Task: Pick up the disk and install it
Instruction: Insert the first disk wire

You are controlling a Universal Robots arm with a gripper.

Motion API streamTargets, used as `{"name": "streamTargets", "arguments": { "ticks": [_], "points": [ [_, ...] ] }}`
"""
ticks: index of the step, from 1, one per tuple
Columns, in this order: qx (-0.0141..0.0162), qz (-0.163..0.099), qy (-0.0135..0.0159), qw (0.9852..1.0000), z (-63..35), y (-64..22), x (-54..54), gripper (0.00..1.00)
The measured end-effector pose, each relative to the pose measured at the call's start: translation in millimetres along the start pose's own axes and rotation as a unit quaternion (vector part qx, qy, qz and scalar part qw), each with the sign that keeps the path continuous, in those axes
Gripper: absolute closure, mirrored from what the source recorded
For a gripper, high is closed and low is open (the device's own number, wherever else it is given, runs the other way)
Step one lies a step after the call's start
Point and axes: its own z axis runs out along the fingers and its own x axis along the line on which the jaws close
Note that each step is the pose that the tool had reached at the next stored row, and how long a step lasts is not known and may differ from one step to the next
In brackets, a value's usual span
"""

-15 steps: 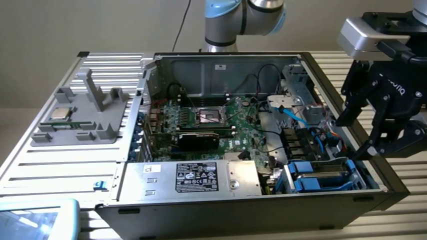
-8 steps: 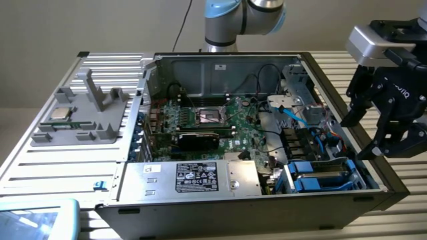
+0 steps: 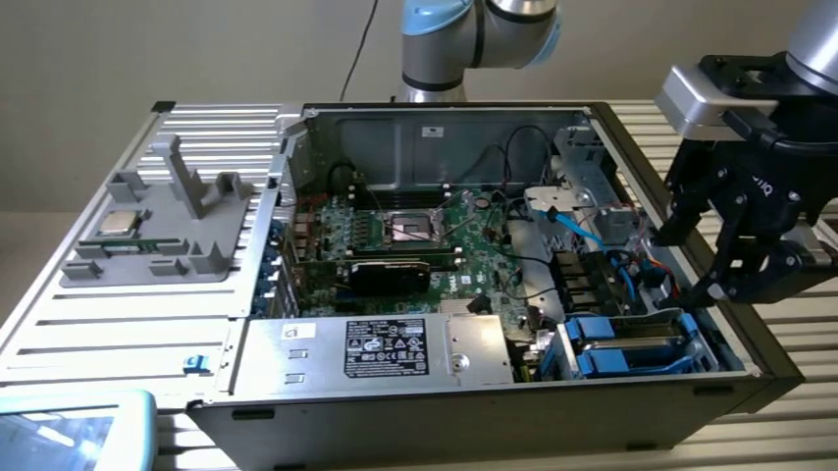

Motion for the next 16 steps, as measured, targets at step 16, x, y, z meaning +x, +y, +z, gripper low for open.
{"name": "streamTargets", "arguments": {
  "ticks": [16],
  "points": [
    [0.0078, 0.040, -0.0009, 0.9992, 16.4, -0.9, -22.9, 0.35]
  ]
}}
